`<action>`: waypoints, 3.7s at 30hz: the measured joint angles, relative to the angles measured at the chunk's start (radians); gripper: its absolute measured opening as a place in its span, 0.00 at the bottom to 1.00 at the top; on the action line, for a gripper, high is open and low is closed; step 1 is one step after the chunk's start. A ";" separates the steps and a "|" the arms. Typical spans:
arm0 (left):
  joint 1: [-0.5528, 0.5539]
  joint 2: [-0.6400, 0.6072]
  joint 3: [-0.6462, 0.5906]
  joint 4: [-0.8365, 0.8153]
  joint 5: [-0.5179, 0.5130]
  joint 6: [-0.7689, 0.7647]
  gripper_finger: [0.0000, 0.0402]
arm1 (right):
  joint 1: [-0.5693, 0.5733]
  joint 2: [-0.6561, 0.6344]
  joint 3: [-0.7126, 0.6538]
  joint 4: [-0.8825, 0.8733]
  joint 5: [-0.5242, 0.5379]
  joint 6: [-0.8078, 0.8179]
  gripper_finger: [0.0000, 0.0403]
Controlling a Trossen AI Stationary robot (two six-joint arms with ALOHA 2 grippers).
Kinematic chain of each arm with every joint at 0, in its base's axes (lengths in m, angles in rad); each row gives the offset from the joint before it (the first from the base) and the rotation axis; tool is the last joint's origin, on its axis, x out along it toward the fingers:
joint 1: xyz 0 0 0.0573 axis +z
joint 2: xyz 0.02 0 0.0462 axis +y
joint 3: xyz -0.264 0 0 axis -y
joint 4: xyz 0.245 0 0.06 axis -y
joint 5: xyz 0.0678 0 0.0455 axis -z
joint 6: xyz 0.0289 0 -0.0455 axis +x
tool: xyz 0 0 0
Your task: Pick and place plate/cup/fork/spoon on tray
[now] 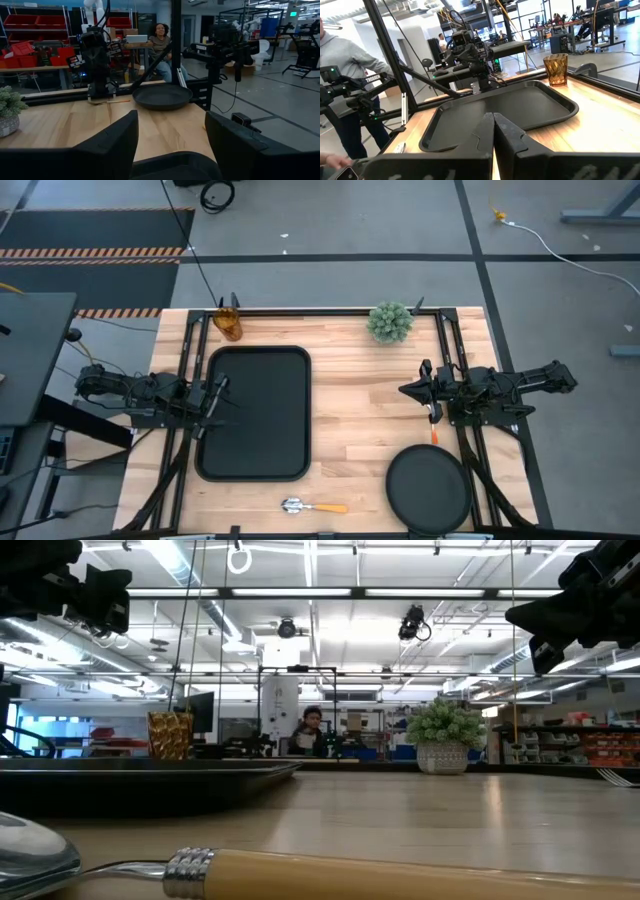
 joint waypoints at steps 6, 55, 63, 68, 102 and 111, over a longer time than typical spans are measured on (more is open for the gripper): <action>0.000 0.000 0.000 0.000 0.000 0.000 0.58 | 0.000 0.000 0.000 0.000 0.000 0.000 0.02; 0.000 0.000 0.000 0.000 0.000 0.000 0.58 | 0.000 0.000 0.000 0.000 0.000 0.000 0.02; 0.000 0.000 0.000 0.000 0.000 0.000 0.58 | 0.000 0.000 0.000 0.000 0.000 0.000 0.02; 0.000 0.000 0.000 0.000 0.000 0.000 0.58 | 0.000 0.000 0.000 0.000 0.000 0.000 0.02; 0.002 0.044 0.000 0.206 -0.008 0.119 0.58 | 0.000 0.000 0.000 0.000 0.000 0.000 0.02; -0.012 0.335 0.000 0.509 -0.079 0.039 0.58 | 0.000 0.000 0.000 0.000 0.000 0.000 0.02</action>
